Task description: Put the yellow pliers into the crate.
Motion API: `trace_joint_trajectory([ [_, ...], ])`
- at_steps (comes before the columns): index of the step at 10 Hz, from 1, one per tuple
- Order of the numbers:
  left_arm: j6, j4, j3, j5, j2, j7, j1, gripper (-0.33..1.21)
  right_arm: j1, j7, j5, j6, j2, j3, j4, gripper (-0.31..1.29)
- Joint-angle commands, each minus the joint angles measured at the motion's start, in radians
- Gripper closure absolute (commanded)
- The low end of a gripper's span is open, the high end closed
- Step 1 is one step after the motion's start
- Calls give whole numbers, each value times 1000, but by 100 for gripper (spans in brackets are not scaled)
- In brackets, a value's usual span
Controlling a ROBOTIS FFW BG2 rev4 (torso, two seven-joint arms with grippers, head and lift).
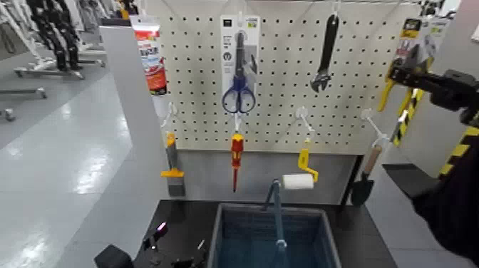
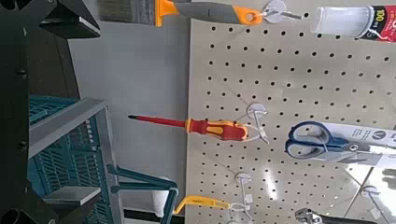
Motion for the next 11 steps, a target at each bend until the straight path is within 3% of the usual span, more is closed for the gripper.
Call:
trace_joint_trajectory([
  [1,0,0,0,-2,0,0,0,12,-5,-2,9,-2,0,6,-4,110],
  [7,3,2,0,0,5,-2,-2,12,6,-5,10,-5,8,-6,-50,111],
  [11,3,2,1,3,5,-2,0,12,111,-12,9,28,40,-89,-296,111],
])
